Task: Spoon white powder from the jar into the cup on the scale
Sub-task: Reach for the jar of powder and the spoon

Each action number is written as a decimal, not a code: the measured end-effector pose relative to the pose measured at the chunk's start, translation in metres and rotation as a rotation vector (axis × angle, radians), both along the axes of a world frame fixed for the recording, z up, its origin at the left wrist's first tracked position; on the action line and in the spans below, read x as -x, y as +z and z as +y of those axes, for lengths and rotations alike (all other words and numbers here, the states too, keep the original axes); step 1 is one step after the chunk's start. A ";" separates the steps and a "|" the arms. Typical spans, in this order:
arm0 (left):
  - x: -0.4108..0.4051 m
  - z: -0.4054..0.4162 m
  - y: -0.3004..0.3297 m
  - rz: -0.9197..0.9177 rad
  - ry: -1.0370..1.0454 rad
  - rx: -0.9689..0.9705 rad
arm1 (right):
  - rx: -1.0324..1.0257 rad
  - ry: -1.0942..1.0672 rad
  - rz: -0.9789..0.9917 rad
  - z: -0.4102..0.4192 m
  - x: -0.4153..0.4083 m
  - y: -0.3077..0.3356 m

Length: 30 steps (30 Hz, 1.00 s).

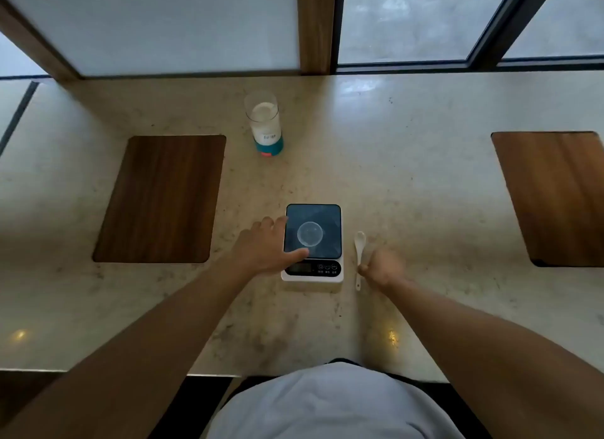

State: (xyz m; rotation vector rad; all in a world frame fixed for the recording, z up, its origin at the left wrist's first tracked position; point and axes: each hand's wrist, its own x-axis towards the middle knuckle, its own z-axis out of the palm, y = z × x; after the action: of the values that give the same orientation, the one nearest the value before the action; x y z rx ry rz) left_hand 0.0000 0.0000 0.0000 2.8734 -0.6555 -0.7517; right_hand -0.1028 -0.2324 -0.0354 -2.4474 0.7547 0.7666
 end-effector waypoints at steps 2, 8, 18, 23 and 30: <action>0.000 0.003 0.001 -0.021 -0.011 -0.031 | -0.018 -0.048 -0.003 -0.002 0.000 0.000; 0.001 0.013 -0.008 -0.014 0.023 -0.047 | -0.016 -0.038 0.005 0.008 -0.009 0.002; -0.032 0.018 0.003 -0.021 0.297 0.237 | -0.015 -0.111 -0.079 -0.001 -0.047 0.007; -0.057 0.019 -0.001 -0.060 0.363 0.223 | -0.059 -0.148 -0.211 -0.011 -0.082 0.016; -0.112 0.009 -0.008 -0.072 0.462 0.273 | -0.089 -0.136 -0.360 -0.006 -0.135 0.033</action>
State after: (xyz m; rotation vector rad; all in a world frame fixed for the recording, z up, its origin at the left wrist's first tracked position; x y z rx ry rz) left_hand 0.1119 0.0093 -0.0078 2.6504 -0.0743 -0.4522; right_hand 0.0327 -0.2380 -0.0029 -2.3338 0.7185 0.2886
